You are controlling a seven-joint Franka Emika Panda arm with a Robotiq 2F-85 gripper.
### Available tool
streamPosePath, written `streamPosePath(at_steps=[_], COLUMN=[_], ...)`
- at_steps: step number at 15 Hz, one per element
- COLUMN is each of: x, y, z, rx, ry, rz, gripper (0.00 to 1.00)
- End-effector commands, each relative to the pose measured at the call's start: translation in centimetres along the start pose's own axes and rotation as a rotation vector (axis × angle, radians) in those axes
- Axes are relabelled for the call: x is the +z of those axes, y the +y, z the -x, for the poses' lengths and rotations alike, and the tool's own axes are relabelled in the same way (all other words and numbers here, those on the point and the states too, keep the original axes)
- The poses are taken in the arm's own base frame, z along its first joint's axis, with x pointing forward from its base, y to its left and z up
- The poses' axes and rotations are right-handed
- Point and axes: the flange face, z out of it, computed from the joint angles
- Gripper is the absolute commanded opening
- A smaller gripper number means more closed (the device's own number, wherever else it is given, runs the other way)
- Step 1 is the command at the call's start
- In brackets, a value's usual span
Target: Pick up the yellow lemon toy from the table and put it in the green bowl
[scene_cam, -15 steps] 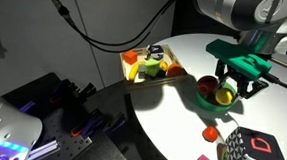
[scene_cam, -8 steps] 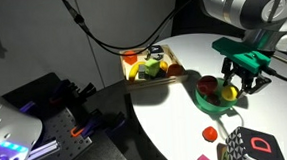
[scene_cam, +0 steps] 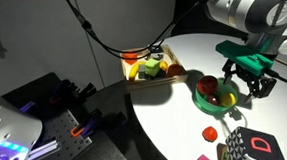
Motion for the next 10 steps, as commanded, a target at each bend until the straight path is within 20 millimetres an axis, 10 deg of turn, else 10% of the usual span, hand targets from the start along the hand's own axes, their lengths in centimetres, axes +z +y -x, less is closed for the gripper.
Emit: streamPosePath(at_steps=[1,10], x=[-0.8,-4.7], y=[0.4,1.9], z=[0.0,1.8], rx=[-0.004,-0.086], ry=[-0.032,-0.069], rz=[-0.001,-0.028], gripper=[1.00,1.00])
